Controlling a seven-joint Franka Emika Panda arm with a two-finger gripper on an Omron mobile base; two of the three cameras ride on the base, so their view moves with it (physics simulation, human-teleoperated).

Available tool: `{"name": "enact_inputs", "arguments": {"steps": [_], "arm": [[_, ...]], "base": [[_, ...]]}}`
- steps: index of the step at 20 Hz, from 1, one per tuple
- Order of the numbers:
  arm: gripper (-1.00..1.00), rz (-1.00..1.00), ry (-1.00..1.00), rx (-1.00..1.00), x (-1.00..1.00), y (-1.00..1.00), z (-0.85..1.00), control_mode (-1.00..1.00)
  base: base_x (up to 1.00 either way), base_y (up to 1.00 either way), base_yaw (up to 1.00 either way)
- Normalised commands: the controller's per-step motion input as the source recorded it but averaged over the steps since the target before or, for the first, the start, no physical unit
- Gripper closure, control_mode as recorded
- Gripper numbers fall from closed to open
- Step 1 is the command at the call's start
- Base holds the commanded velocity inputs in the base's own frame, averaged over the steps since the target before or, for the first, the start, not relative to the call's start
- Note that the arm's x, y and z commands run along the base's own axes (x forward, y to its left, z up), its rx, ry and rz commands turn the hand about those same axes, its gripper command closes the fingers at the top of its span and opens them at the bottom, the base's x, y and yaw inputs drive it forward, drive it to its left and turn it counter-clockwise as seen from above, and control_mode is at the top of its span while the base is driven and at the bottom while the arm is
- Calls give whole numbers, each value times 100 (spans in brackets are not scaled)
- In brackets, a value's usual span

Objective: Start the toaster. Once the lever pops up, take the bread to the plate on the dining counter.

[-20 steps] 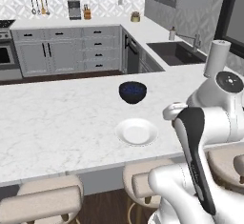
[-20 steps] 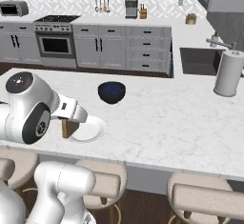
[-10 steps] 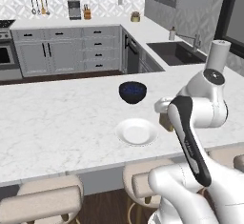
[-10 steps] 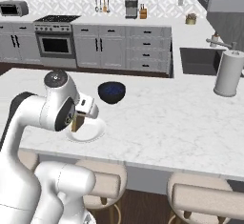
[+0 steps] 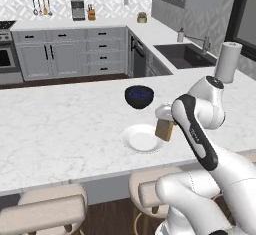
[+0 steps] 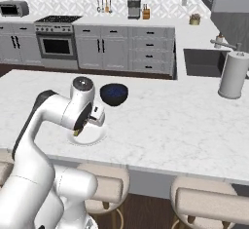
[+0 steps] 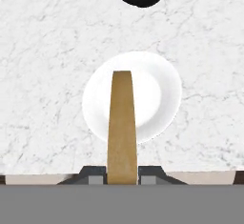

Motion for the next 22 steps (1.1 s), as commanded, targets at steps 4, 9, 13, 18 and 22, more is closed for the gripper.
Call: {"name": "enact_inputs", "arguments": {"steps": [4, 9, 13, 18, 22], "arm": [[100, 0, 7, 14, 44, 5, -35, -100], [100, 0, 1, 12, 43, 2, -22, -100], [100, 0, 1, 6, 43, 8, -31, -100], [100, 0, 0, 0, 14, 15, -28, -100], [100, 1, 0, 0, 3, 16, -24, -100]], "base": [[0, 0, 0], [0, 0, 0], [0, 0, 0], [0, 0, 0], [0, 0, 0]]}}
